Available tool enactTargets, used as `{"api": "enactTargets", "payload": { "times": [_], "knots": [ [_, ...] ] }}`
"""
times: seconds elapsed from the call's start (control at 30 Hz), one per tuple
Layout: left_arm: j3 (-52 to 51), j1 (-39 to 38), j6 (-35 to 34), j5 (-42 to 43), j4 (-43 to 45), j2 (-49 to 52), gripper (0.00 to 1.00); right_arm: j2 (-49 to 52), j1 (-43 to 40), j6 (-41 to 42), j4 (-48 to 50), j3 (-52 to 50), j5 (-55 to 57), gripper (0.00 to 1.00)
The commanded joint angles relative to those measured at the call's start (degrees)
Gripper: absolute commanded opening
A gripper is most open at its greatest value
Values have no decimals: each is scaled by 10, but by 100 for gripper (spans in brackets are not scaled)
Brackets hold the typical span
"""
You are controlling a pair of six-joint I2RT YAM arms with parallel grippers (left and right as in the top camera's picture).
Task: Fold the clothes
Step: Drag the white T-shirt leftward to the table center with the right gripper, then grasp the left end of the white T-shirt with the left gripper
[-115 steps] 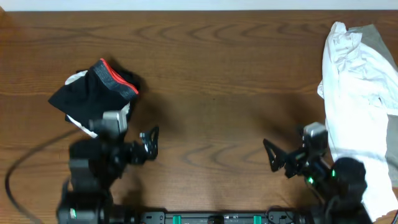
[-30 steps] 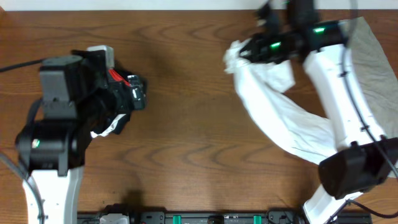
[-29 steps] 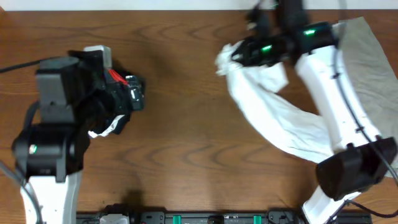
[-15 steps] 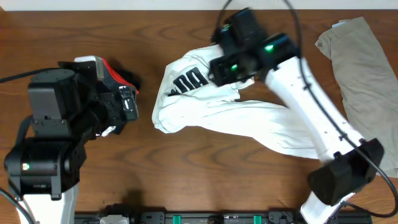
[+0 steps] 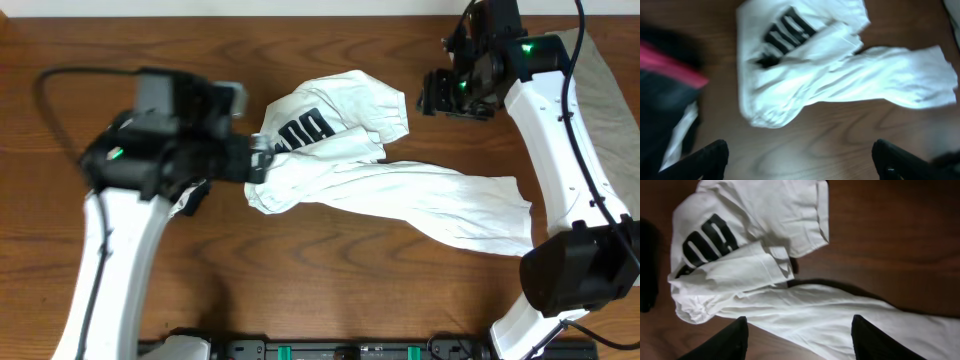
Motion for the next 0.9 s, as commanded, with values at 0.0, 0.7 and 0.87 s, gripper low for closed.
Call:
{"api": "enactTargets", "payload": {
  "times": [0.0,0.7,0.87],
  "knots": [
    [6,-52,29,7,22,55,90,14,-17,21,-2,-25,9,62],
    [6,-178,78,-170,223,353,75,32,-65,21,39,-161,10,68],
    [6,-178,80,-197,220,388,41,32,-65,19,43,-161,10,68]
  ]
}}
